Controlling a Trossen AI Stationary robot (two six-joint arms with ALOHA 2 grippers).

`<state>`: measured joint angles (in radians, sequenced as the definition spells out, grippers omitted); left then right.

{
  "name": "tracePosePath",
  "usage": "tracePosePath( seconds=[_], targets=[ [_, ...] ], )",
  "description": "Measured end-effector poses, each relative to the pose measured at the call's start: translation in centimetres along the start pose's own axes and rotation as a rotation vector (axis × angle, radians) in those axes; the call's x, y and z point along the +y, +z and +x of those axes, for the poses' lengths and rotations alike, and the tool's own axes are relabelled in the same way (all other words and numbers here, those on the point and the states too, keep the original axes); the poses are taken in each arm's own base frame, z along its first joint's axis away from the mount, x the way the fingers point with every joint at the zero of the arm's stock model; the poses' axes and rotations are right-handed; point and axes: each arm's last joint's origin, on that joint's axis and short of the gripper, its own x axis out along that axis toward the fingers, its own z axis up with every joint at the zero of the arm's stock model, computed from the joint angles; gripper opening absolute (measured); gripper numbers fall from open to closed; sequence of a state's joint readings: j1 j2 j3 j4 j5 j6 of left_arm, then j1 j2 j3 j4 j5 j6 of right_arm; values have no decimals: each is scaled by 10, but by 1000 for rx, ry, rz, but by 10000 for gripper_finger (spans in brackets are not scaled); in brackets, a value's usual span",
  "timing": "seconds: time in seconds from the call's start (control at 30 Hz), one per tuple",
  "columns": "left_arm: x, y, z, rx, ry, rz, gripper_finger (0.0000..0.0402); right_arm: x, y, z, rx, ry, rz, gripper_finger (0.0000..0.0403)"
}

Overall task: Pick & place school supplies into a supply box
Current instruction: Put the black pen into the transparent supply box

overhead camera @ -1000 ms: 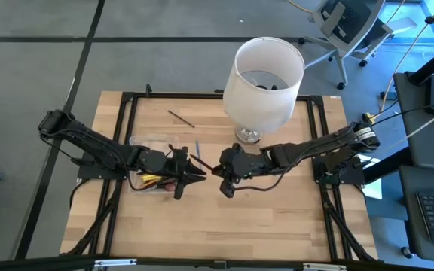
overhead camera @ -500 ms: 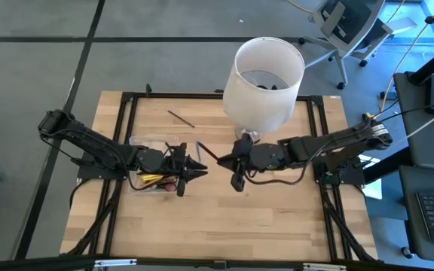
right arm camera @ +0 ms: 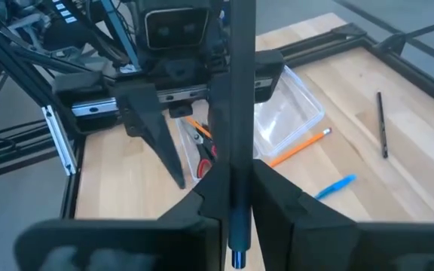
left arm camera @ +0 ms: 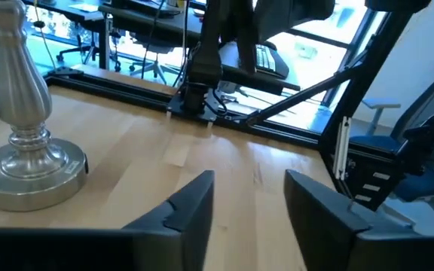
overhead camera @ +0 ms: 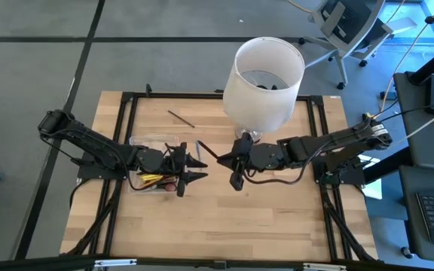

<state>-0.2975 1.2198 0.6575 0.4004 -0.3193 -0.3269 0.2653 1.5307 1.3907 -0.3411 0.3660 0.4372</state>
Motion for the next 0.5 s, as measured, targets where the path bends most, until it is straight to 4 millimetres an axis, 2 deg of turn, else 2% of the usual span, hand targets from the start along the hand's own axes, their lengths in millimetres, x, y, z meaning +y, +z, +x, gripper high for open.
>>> tracePosePath(
  seconds=[0.13,0.23,0.5],
  targets=[
    [-4,-1,-1,26,-78,0,193,0,0,0,0,0,0,49],
    [-7,-2,-1,40,-120,0,207,0,0,0,0,0,1,49],
    [-11,5,-1,-54,-116,-114,208,1,1,0,-9,5,-12,49]
  ],
)
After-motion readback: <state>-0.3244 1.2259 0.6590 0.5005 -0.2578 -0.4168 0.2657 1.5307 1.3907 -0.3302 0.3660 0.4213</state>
